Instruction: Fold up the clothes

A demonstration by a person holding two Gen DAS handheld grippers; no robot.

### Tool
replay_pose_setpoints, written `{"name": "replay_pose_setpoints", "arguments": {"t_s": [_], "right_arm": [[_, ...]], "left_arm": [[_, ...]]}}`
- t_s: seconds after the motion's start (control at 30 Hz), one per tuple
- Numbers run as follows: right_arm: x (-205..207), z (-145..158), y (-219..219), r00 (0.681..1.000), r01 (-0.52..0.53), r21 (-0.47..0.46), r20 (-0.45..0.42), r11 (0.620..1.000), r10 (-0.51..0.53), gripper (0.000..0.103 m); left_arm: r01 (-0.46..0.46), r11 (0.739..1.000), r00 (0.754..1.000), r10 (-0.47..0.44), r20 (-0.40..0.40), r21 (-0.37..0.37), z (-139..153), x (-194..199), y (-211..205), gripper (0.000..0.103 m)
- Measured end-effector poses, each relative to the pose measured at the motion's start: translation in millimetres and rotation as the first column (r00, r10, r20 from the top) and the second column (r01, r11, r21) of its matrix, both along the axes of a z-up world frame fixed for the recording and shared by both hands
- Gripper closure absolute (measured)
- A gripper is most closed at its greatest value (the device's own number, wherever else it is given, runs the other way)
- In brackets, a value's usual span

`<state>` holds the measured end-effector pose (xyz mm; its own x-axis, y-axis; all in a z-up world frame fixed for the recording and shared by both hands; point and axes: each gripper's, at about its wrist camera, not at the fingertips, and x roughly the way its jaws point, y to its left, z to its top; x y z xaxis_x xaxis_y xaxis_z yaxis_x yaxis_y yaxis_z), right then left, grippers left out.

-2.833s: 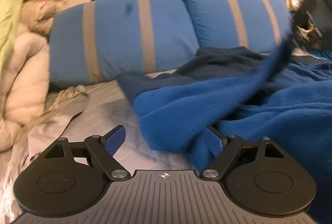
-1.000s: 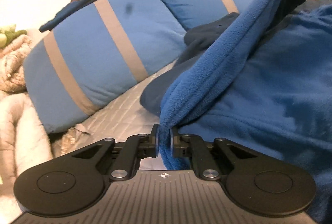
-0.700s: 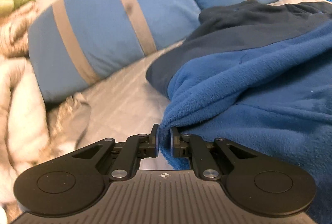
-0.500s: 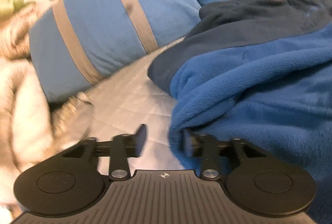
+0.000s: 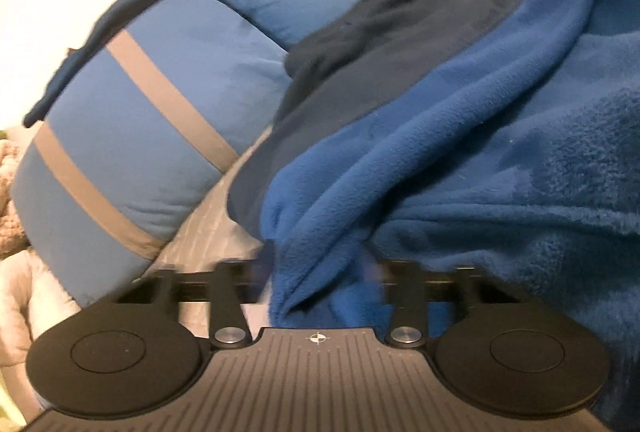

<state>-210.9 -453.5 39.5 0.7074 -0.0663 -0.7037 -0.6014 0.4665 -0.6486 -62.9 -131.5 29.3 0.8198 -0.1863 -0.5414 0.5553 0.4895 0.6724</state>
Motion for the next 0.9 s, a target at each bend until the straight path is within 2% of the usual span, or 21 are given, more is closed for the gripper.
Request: {"name": "replay_pose_setpoints", "arguments": {"t_s": [0.03,0.07,0.17,0.27,0.3,0.37,0.4,0.43,0.47,0.53,0.57,0.63,0.7,0.8,0.9], "right_arm": [[3,0,0,0.999,-0.008,0.0,-0.038,1.0,0.008,0.08],[5,0,1,0.997,-0.015,0.004,-0.071,1.0,0.016,0.081],[4,9,2,0.99,-0.02,0.042,-0.137,0.999,0.026,0.088],[1,23,0,0.985,0.01,0.126,-0.17,0.992,0.012,0.088],[-1,27,-2,0.985,0.024,0.153,-0.175,0.988,0.003,0.093],[-6,35,-4,0.984,0.051,0.207,-0.179,0.977,-0.013,0.091],[-11,39,-6,0.986,0.062,0.23,-0.166,0.971,-0.024,0.086],[-15,43,-7,0.988,0.075,0.248,-0.148,0.966,-0.039,0.075],[-20,47,-10,0.991,0.087,0.263,-0.123,0.961,-0.056,0.068],[-31,56,-17,0.994,0.108,0.29,-0.059,0.951,-0.094,0.038],[-36,60,-21,0.993,0.12,0.305,-0.03,0.945,-0.117,0.033],[-46,67,-30,0.983,0.162,0.333,0.023,0.929,-0.18,0.015],[-56,75,-38,0.963,0.21,0.354,0.083,0.911,-0.255,0.001],[-67,88,-53,0.921,0.287,0.43,0.121,0.856,-0.37,0.0],[-84,103,-68,0.875,0.334,0.538,0.128,0.774,-0.466,0.0]], "left_arm": [[-0.007,1.0,1.0,0.007,0.007,-0.001,1,0,0,0.086],[-0.015,1.0,1.0,0.015,0.011,-0.005,2,0,1,0.091],[-0.05,0.998,0.999,0.049,-0.01,-0.045,7,2,9,0.094],[-0.072,0.996,0.997,0.071,-0.023,-0.051,8,3,15,0.094],[-0.074,0.996,0.997,0.073,-0.026,-0.054,8,3,17,0.094],[-0.07,0.995,0.997,0.067,-0.046,-0.074,10,2,20,0.09],[-0.072,0.994,0.996,0.067,-0.061,-0.079,10,4,19,0.089],[-0.079,0.993,0.994,0.073,-0.076,-0.082,11,5,19,0.082],[-0.088,0.992,0.993,0.08,-0.091,-0.086,13,6,18,0.066],[-0.1,0.987,0.99,0.087,-0.112,-0.122,22,0,20,0.049],[-0.105,0.984,0.989,0.087,-0.121,-0.146,28,-4,21,0.044],[-0.116,0.972,0.986,0.088,-0.14,-0.206,43,-13,22,0.04],[-0.131,0.953,0.983,0.089,-0.16,-0.273,61,-23,22,0.038],[-0.138,0.914,0.981,0.071,-0.182,-0.382,90,-40,16,0.034],[-0.138,0.852,0.976,0.03,-0.217,-0.504,118,-63,8,0.03]]}}
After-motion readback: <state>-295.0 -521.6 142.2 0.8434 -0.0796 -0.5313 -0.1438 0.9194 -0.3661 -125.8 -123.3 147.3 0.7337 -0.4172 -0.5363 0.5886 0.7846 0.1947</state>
